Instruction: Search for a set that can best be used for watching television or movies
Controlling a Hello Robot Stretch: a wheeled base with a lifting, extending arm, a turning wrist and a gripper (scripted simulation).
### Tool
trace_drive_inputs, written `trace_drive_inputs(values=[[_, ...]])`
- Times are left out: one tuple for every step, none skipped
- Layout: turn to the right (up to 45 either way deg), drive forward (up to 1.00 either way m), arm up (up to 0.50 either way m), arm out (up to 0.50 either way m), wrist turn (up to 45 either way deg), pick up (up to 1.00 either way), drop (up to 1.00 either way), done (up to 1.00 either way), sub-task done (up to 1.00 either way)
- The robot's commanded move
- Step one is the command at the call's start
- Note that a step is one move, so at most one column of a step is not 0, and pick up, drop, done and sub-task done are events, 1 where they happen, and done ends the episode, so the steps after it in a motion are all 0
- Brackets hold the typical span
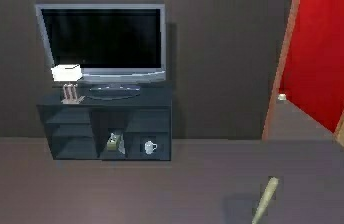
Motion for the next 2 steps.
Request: trace_drive_inputs(values=[[0.0,1.0,0.0,0.0,0.0,0.0,0.0,0.0,0.0],[15.0,0.0,0.0,0.0,0.0,0.0,0.0,0.0,0.0]])
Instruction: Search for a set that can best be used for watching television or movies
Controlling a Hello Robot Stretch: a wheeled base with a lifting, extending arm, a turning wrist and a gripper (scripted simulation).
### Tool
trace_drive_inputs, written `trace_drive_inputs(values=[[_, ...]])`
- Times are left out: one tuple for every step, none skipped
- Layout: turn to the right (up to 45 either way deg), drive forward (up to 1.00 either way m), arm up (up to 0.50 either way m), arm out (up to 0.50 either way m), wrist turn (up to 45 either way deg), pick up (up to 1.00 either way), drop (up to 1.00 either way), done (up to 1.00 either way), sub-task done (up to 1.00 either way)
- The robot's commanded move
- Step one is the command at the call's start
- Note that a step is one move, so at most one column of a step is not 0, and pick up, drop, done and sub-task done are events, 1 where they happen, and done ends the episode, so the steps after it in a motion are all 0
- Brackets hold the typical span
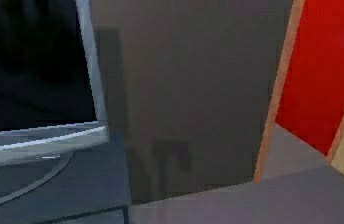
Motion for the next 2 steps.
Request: trace_drive_inputs(values=[[0.0,0.15,0.0,0.0,0.0,0.0,0.0,0.0,0.0],[-45.0,0.0,0.0,0.0,0.0,0.0,0.0,0.0,0.0]])
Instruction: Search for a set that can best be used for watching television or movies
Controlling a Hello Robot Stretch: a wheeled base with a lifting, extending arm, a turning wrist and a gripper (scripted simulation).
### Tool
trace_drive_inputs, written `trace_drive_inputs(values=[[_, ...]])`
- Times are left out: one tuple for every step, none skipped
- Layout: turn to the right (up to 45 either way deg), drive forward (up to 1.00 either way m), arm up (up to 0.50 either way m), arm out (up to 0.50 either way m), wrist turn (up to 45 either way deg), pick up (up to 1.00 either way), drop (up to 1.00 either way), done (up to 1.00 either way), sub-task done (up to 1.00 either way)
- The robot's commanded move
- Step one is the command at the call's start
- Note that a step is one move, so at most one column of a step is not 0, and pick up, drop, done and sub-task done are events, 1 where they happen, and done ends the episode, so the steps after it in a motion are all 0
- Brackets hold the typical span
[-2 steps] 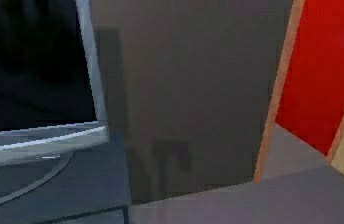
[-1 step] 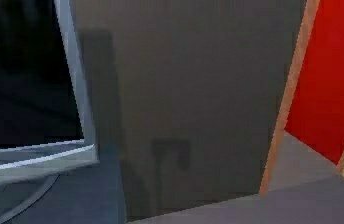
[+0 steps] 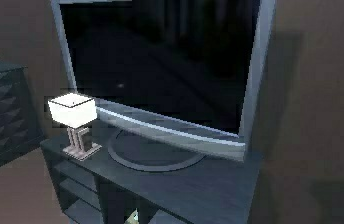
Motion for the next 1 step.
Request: trace_drive_inputs(values=[[0.0,0.0,0.0,0.0,0.0,0.0,0.0,1.0,0.0]])
